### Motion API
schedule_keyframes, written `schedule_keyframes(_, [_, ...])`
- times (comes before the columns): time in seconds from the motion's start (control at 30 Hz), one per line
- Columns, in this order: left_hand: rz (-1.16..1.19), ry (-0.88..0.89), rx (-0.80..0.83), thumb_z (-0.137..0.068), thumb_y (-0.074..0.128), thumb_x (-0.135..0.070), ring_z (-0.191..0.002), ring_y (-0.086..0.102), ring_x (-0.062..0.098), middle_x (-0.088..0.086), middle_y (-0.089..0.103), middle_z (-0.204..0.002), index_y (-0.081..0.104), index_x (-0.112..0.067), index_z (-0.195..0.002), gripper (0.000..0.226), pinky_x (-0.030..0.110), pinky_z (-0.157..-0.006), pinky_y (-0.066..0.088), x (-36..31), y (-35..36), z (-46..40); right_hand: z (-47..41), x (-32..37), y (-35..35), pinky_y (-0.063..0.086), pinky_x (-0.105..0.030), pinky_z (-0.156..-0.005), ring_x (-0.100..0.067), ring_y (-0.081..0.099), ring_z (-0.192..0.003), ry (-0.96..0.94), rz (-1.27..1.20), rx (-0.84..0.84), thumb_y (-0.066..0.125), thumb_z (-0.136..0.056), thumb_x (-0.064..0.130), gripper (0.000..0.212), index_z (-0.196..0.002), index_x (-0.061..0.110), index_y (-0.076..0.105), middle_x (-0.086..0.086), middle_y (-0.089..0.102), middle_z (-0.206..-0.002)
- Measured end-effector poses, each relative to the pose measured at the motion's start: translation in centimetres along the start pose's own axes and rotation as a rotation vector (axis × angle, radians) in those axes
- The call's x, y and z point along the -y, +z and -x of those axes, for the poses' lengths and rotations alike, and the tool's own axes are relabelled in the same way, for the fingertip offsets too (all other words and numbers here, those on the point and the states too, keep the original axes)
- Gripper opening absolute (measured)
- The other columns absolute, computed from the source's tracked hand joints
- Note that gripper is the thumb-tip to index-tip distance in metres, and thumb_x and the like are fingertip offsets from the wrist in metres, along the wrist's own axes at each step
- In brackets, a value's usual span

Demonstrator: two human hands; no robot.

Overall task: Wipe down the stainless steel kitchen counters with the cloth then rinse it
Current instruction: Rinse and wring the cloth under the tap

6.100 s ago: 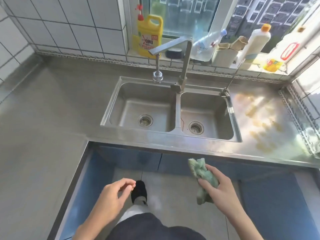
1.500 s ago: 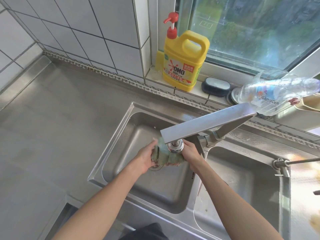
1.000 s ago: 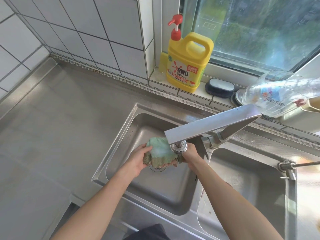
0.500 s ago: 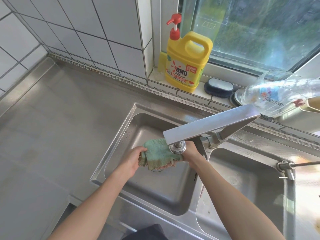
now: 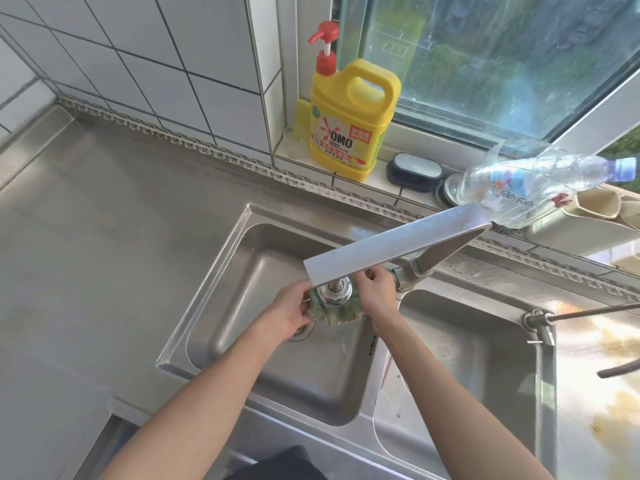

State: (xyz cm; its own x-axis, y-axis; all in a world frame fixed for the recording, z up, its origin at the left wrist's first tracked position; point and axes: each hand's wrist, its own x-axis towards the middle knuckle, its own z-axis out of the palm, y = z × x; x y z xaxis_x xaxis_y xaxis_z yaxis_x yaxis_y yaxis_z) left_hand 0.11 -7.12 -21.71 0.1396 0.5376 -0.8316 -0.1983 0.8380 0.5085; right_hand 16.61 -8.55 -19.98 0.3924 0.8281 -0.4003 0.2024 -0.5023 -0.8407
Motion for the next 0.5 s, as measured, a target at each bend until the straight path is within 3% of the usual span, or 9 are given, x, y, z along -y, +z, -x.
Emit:
schedule_keyframes(0.1, [0.004,-0.007,0.026,-0.104,0.059,-0.023,-0.065,0.068,0.020,0.008,0.069,-0.087,0.068,-0.012,-0.104,0.014,0.031,-0.051,0.059,0.1,0.7,0.0,0.2,0.2,-0.3,0.028,-0.018,-0.047,-0.005,0.038,-0.046,-0.013,0.052,-0.040,0.062,-0.097,0.031,0.039,-0.063,0.027,0.043,0.015,0.045,-0.047])
schedule_keyframes(0.2, [0.018,-0.022,0.054,-0.104,0.058,-0.026,-0.058,0.070,0.020,0.007,0.073,-0.081,0.068,-0.011,-0.106,0.018,0.031,-0.050,0.058,0.2,1.3,0.3,0.1,0.3,-0.8,0.032,-0.030,-0.055,-0.011,0.040,-0.054,-0.014,0.073,-0.051,0.059,-0.098,0.027,0.039,-0.063,0.028,0.042,0.011,0.044,-0.055])
schedule_keyframes(0.33, [0.024,-0.021,0.073,-0.104,0.055,-0.023,-0.054,0.070,0.020,0.007,0.075,-0.079,0.069,-0.010,-0.115,0.021,0.029,-0.048,0.056,0.0,2.1,1.0,0.2,0.6,-1.0,0.030,-0.028,-0.053,-0.009,0.038,-0.052,0.004,0.086,-0.032,0.058,-0.098,0.024,0.041,-0.061,0.026,0.041,0.014,0.043,-0.048])
schedule_keyframes(0.43, [0.059,-0.021,0.053,-0.105,0.056,-0.025,-0.054,0.071,0.020,0.007,0.077,-0.074,0.068,-0.009,-0.111,0.022,0.029,-0.047,0.057,-0.4,1.9,1.4,0.2,0.8,-0.8,0.031,-0.027,-0.052,-0.008,0.036,-0.051,0.045,0.052,0.016,0.060,-0.098,0.028,0.035,-0.066,0.012,0.054,0.017,0.045,-0.050])
schedule_keyframes(0.5, [0.092,-0.031,0.040,-0.106,0.054,-0.026,-0.055,0.073,0.019,0.005,0.077,-0.069,0.067,-0.009,-0.104,0.021,0.030,-0.050,0.060,-0.6,1.5,1.4,0.1,1.3,-0.5,0.034,-0.027,-0.052,-0.011,0.041,-0.056,0.085,0.015,0.039,0.061,-0.097,0.027,0.031,-0.086,-0.002,0.063,0.004,0.052,-0.065])
